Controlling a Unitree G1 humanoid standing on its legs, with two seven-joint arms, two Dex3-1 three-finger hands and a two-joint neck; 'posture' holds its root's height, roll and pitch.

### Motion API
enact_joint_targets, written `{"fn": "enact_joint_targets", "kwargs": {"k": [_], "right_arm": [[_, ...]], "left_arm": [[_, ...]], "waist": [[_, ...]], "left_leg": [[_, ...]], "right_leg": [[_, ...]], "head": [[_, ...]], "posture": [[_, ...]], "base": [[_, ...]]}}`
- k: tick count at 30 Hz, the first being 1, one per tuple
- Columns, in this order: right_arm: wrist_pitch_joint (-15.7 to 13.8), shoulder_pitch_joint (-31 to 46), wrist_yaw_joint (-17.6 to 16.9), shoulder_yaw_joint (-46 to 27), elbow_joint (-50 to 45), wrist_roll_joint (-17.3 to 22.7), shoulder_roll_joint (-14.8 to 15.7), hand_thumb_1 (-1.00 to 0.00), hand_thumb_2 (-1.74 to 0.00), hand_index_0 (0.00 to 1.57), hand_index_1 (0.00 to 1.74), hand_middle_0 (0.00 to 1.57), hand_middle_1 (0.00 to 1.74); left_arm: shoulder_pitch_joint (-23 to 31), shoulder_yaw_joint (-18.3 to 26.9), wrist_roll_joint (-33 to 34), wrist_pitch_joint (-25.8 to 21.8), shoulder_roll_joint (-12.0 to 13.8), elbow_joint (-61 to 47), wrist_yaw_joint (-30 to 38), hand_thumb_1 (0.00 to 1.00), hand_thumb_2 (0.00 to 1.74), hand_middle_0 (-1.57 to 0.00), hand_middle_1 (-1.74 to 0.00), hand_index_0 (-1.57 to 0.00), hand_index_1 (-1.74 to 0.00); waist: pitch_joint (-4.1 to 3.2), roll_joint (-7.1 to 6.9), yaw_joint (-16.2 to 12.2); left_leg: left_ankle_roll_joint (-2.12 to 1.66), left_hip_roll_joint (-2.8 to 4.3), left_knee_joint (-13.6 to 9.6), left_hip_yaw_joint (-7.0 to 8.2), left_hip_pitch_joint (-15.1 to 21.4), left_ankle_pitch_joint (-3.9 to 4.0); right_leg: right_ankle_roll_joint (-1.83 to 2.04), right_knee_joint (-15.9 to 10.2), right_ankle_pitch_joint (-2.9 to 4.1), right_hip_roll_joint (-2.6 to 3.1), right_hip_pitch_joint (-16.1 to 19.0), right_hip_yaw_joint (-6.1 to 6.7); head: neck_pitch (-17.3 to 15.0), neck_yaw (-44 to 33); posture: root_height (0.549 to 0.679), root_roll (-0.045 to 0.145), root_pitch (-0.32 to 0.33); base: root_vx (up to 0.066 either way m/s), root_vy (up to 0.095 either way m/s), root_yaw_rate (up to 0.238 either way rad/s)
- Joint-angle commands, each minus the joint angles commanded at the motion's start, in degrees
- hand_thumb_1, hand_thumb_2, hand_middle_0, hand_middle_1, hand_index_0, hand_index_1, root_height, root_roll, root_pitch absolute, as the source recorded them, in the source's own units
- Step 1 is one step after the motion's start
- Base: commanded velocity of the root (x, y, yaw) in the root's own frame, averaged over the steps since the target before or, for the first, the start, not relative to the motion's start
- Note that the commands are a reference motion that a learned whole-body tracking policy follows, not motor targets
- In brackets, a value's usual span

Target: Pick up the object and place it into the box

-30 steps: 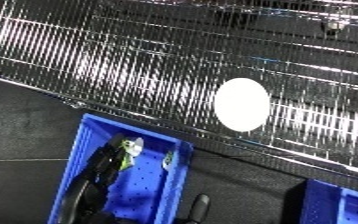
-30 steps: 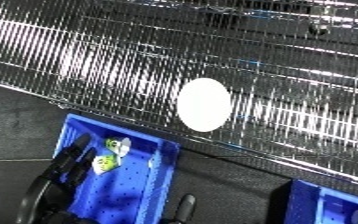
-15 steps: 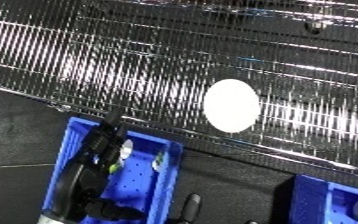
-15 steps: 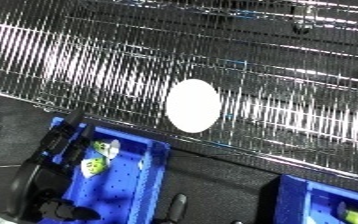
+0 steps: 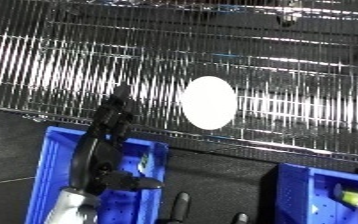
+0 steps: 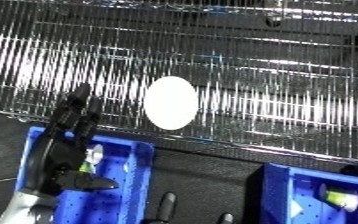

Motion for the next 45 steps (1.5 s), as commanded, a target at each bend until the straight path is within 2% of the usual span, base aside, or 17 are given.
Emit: {"fn": "enact_joint_targets", "kwargs": {"k": [8,16,22,30,39,45], "right_arm": [[-0.3,-1.2,0.2,1.4,-1.1,-1.0,0.1,0.00,0.00,0.00,0.00,0.00,0.00],[-0.5,-1.9,-0.3,2.8,-3.0,-1.1,0.4,0.00,0.00,0.00,0.00,0.00,0.00],[-0.1,-2.1,-1.1,3.6,-4.3,-0.3,0.5,0.00,0.00,0.00,0.00,0.00,0.00],[-0.2,-1.9,-1.8,4.1,-5.4,0.6,0.8,0.00,0.00,0.00,0.00,0.00,0.00],[-0.8,-1.9,-2.1,4.9,-6.0,1.2,1.3,0.00,0.00,0.00,0.00,0.00,0.00],[-0.9,-1.8,-2.2,5.0,-6.1,1.3,1.5,0.00,0.00,0.00,0.00,0.00,0.00]], "left_arm": [[-5.0,-0.3,1.1,-0.3,-0.8,6.3,1.2,0.00,0.00,0.00,0.00,0.00,0.00],[-9.6,-0.6,2.3,0.1,-1.0,11.4,1.0,0.00,0.00,0.00,0.00,0.00,0.00],[-13.0,-1.6,3.2,1.3,-1.3,14.0,1.0,0.00,0.00,0.00,0.00,0.00,0.00],[-16.3,-2.6,4.0,2.2,-2.1,16.6,0.7,0.00,0.00,0.00,0.00,0.00,0.00],[-19.1,-3.3,4.1,3.1,-2.3,19.2,-0.1,0.45,0.78,-0.71,-0.78,-0.71,-0.78],[-19.6,-3.1,4.5,2.9,-2.1,20.6,-0.4,0.75,1.30,-1.18,-1.30,-1.18,-1.30]], "waist": [[0.00,-1.17,-2.0],[0.00,-2.49,-3.6],[0.00,-3.28,-4.8],[0.00,-3.80,-6.2],[0.00,-4.02,-7.2],[0.00,-3.86,-7.3]], "left_leg": [[-0.25,1.18,0.0,0.95,0.0,0.02],[-0.30,2.19,1.0,1.48,-1.3,-0.44],[-0.34,2.67,1.4,1.72,-2.3,-0.73],[-0.34,2.96,1.9,2.08,-3.0,-1.23],[-0.37,2.98,1.9,2.42,-3.1,-1.53],[-0.43,2.89,1.7,2.40,-2.9,-1.54]], "right_leg": [[0.30,-0.1,0.37,0.75,-0.6,1.01],[0.58,0.5,0.73,1.43,-2.2,1.63],[0.80,0.4,1.01,1.94,-3.3,2.02],[1.02,0.3,1.24,2.26,-4.1,2.59],[1.25,-0.1,1.44,2.34,-4.4,3.12],[1.36,-0.3,1.48,2.11,-4.4,3.15]], "head": [[1.9,-1.5],[4.3,-2.5],[5.7,-3.0],[6.5,-3.4],[6.6,-4.0],[6.6,-4.6]], "posture": [[0.646,0.011,0.055],[0.644,0.002,0.066],[0.643,-0.003,0.079],[0.642,-0.004,0.091],[0.643,-0.004,0.097],[0.643,-0.003,0.099]], "base": [[-0.005,0.026,-0.130],[-0.010,0.008,-0.092],[-0.009,0.004,-0.076],[-0.003,0.011,-0.060],[0.000,0.014,-0.030],[-0.003,0.004,0.009]]}}
